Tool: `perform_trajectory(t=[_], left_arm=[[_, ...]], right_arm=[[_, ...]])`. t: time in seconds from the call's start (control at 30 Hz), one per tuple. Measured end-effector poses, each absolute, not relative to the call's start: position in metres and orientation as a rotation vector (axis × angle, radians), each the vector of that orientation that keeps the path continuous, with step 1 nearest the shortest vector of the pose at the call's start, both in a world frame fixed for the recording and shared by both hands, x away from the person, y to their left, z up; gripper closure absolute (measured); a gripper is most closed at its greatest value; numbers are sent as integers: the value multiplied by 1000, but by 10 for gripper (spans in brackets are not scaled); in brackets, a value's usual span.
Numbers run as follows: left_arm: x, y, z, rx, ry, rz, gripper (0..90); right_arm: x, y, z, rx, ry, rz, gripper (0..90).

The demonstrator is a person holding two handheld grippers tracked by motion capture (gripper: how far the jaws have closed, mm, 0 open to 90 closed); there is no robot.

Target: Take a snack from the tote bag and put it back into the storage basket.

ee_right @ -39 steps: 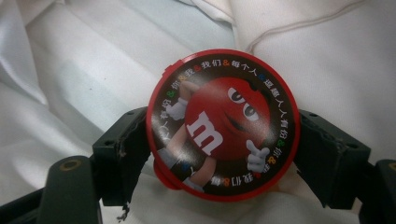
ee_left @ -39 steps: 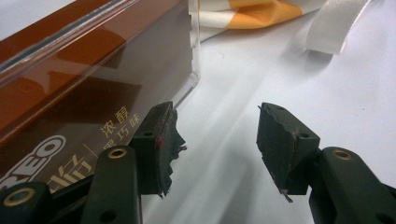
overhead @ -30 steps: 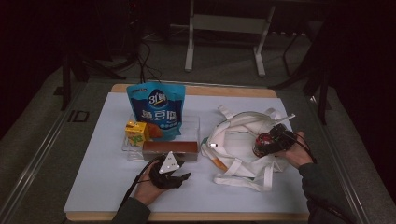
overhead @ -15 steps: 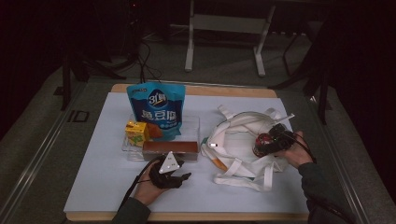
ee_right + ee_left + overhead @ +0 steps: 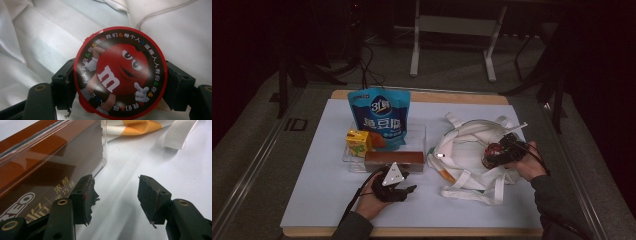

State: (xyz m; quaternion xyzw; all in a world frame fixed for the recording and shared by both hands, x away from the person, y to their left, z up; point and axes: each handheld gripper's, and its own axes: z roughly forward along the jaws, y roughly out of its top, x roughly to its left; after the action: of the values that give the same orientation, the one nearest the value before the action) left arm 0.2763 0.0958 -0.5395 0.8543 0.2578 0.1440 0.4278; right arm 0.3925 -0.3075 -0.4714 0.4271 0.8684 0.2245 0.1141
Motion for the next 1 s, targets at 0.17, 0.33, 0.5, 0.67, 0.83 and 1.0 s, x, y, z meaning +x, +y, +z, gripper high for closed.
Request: perform_trajectory(t=[0.17,0.33,0.5,0.67,0.83,1.0], left_arm=[[277,96,-540,2135,644,359,464],[277,95,-540,2140,643,360,464],[277,95,-540,2139,643,361,464],[277,95,-540,2139,643,361,464],[276,95,-540,2139,643,361,464],[276,95,-540,2140,643,361,464]], right_arm=[[392,-305,-467,1248,2548,662,252],[391,-300,-461,1228,2553,669,252],[390,-294,-456,1207,2557,689,252],[388,-287,-450,1175,2564,706,252],[386,-279,-443,1144,2574,719,252],[384,-272,-438,1111,2585,730,252]])
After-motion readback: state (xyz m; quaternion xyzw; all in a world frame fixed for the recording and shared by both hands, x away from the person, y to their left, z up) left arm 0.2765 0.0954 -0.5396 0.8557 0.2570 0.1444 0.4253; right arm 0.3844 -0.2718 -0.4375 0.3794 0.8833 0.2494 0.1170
